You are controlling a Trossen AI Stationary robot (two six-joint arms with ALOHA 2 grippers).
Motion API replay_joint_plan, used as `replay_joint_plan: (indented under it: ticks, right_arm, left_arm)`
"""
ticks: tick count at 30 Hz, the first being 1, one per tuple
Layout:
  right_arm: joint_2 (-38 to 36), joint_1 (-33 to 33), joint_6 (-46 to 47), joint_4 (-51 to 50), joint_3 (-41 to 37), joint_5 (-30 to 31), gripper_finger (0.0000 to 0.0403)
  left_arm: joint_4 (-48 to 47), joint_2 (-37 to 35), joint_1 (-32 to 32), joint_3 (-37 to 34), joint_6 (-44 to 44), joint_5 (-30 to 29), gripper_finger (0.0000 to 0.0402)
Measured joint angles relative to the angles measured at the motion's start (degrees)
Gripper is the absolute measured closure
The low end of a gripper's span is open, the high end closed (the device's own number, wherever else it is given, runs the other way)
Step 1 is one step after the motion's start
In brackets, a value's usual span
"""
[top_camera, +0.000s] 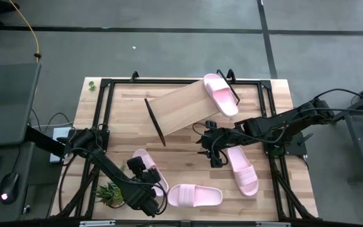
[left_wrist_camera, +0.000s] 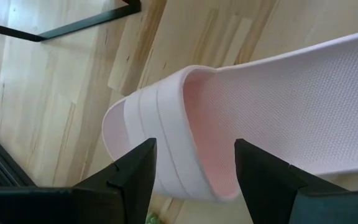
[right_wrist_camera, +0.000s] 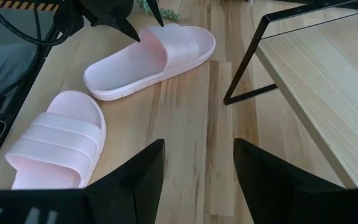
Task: Pick and place slides into the shelf
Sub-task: Put the pink slide on the shelf
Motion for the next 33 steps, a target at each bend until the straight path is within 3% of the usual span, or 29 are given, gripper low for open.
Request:
replay_joint_plan:
  ticks: [13, 19, 33]
  right_arm:
    - [0.0, 0.0, 0.0, 0.0, 0.0, 0.0, 0.0220]
    - [0.0, 0.0, 0.0, 0.0, 0.0, 0.0, 0.0220]
    - [0.0, 0.0, -0.2, 0.0, 0.0, 0.0, 0.0220]
  left_arm:
    - [0.9, 0.0, 0.0, -1.6, 0.0, -1.4, 0.0202]
    - [1.6, 0.0, 1.7, -5.8, -0.2, 2.7, 0.0202]
    - [3.0, 0.0, 4.1, -8.4, -0.6, 2.8, 0.0203]
